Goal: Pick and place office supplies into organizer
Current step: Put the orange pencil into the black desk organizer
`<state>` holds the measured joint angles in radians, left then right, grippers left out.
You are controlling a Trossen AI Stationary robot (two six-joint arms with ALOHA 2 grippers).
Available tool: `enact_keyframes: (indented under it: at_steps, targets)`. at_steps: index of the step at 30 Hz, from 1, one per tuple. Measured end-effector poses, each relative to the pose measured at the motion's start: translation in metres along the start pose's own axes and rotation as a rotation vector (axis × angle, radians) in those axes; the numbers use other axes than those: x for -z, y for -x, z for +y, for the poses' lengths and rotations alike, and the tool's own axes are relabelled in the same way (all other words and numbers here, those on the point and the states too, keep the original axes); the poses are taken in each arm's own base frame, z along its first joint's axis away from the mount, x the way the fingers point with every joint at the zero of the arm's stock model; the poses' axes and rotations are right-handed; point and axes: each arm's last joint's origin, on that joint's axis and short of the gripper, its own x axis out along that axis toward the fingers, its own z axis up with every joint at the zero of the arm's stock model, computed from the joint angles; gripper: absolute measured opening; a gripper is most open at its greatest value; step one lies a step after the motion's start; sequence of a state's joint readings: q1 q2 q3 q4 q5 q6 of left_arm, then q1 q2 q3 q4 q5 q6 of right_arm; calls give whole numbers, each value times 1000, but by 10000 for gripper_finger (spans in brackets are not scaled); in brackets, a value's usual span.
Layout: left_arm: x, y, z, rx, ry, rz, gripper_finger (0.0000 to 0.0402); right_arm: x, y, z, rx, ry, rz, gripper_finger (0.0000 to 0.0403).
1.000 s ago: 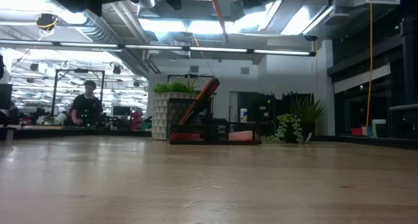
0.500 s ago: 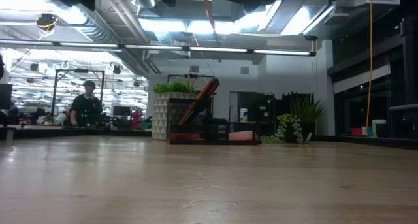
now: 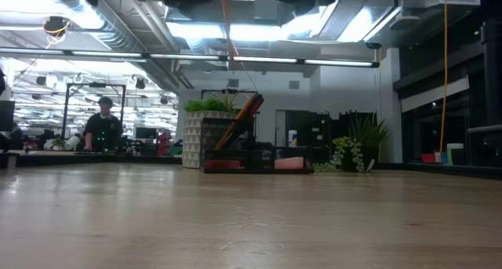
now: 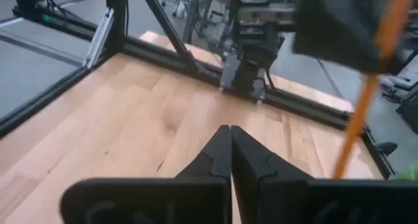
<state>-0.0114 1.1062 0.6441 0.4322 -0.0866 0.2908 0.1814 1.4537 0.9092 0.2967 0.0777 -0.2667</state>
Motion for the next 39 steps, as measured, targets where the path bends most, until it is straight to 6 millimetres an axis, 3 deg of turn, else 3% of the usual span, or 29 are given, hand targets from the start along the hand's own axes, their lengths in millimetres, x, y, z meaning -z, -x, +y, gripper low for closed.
enact_keyframes:
  at_steps: [5,13,17,21,28,39]
  targets:
    - [10,-3,20,-49,21,35,14,8,-2,2,4,-4,-11,3]
    - [19,-1,47,-118,61,68,14,61,13,13,71,-87,-85,2]
    - [28,-2,57,-154,81,107,14,77,25,13,113,-102,-177,2]
    - [40,-7,65,-184,104,156,14,83,34,11,144,-94,-252,2]
    - [61,-18,78,-199,149,183,14,87,34,9,153,-88,-239,2]
    - [102,-33,83,-213,226,320,14,87,34,9,150,-87,-230,2]
